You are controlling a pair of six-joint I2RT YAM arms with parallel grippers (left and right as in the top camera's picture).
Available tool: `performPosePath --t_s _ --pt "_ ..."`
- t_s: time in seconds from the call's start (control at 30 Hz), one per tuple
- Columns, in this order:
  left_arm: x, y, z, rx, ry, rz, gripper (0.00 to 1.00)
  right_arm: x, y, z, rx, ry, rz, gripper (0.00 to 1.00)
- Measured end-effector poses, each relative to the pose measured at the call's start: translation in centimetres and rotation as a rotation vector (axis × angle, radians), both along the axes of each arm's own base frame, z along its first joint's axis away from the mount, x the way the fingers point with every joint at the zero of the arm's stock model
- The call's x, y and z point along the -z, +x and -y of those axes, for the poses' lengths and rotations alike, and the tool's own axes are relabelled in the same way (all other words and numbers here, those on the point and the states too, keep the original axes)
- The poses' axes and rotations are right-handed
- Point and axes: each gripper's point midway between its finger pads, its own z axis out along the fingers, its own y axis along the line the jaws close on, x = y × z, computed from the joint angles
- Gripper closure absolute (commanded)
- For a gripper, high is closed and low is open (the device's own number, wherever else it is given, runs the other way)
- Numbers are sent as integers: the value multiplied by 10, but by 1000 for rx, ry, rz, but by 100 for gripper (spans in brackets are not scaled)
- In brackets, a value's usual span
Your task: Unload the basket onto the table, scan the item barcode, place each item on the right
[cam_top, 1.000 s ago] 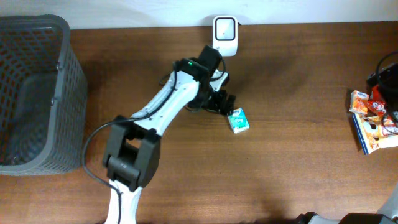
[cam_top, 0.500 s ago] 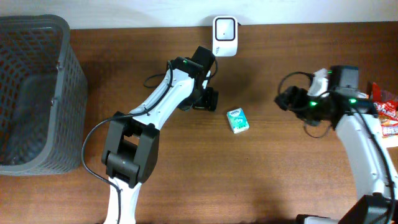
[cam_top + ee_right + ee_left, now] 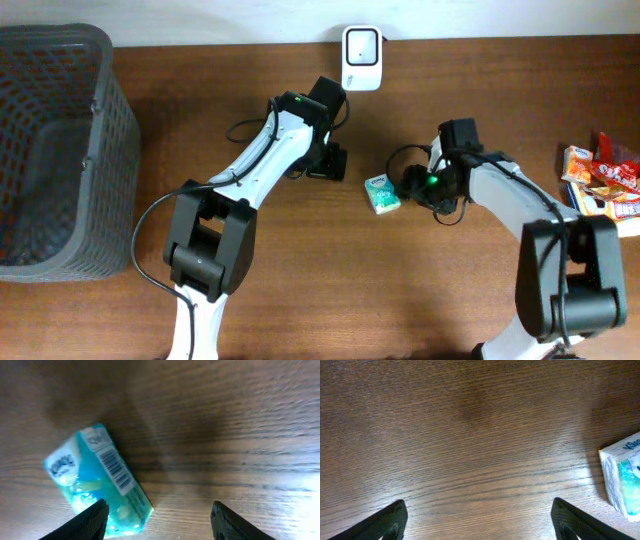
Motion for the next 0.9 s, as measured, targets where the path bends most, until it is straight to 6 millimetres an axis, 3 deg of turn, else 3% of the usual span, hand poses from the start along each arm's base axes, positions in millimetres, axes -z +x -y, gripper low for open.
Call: performPosePath --t_s 0.23,0.5,0.9 --pt "0 0 0 0 0 0 8 5 -3 -9 -18 39 -22 46" --pt "0 0 0 0 1 0 8 6 -11 -27 -65 56 -33 49" --pt "0 0 0 0 1 0 8 0 -18 -47 -96 184 -57 45"
